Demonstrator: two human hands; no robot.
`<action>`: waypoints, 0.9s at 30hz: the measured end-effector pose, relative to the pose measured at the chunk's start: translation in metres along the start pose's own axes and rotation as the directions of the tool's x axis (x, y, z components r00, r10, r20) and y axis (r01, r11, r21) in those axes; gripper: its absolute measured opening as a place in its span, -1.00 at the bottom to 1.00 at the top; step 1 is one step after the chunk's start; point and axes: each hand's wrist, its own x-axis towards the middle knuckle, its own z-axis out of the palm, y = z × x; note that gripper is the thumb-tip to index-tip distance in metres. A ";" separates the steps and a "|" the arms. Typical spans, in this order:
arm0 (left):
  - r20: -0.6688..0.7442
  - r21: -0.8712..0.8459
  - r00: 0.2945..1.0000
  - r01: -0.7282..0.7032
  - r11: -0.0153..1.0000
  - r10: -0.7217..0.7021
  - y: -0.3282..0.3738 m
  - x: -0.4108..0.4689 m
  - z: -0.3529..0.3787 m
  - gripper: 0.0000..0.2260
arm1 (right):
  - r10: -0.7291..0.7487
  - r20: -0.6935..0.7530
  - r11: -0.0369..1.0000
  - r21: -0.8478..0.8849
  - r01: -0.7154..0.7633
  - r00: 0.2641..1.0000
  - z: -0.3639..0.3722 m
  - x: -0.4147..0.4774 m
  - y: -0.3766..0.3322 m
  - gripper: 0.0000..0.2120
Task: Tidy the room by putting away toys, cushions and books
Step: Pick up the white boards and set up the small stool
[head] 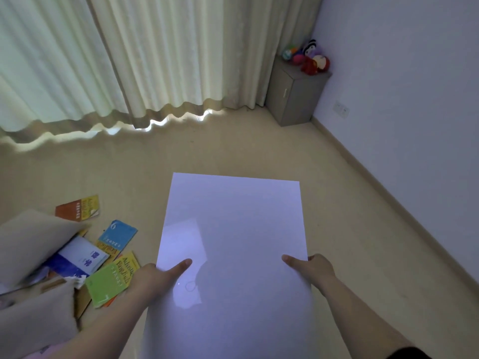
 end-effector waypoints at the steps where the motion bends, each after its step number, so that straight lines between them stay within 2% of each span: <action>1: -0.023 -0.015 1.000 0.015 1.000 -0.016 0.013 0.010 -0.005 -0.25 | -0.020 0.014 1.000 -0.011 0.020 1.000 -0.007 0.018 -0.018 0.24; 6: -0.176 -0.064 0.983 0.043 0.997 -0.054 0.074 0.049 -0.032 -0.34 | -0.081 0.084 0.997 -0.001 0.081 0.993 -0.028 0.090 -0.087 0.29; 10: -0.204 -0.109 0.975 0.065 0.992 -0.086 0.098 0.071 -0.048 -0.40 | -0.084 0.108 0.996 -0.002 0.085 0.991 -0.027 0.128 -0.114 0.35; 14: -0.248 -0.131 0.957 0.122 0.984 -0.151 0.104 0.103 -0.060 -0.35 | -0.116 0.184 0.991 -0.043 0.126 0.976 -0.014 0.169 -0.164 0.38; 19: -0.213 -0.140 0.953 0.187 0.972 -0.214 0.106 0.160 -0.082 -0.26 | -0.154 0.217 0.977 -0.114 0.181 0.964 0.008 0.220 -0.229 0.37; 21: -0.201 -0.122 0.958 0.185 0.975 -0.207 0.111 0.188 -0.103 -0.28 | -0.166 0.205 0.973 -0.124 0.194 0.964 0.018 0.234 -0.254 0.37; 24: -0.138 -0.040 0.973 0.179 0.983 -0.183 0.124 0.235 -0.141 -0.29 | -0.156 0.160 0.975 -0.132 0.178 0.975 0.031 0.248 -0.307 0.27; 25: -0.119 -0.009 0.978 0.173 0.985 -0.172 0.127 0.245 -0.148 -0.28 | -0.165 0.167 0.975 -0.122 0.186 0.972 0.032 0.247 -0.322 0.18; 27: -0.089 0.015 0.982 0.169 0.985 -0.167 0.128 0.277 -0.171 -0.25 | -0.154 0.177 0.974 -0.138 0.180 0.972 0.042 0.255 -0.364 -0.13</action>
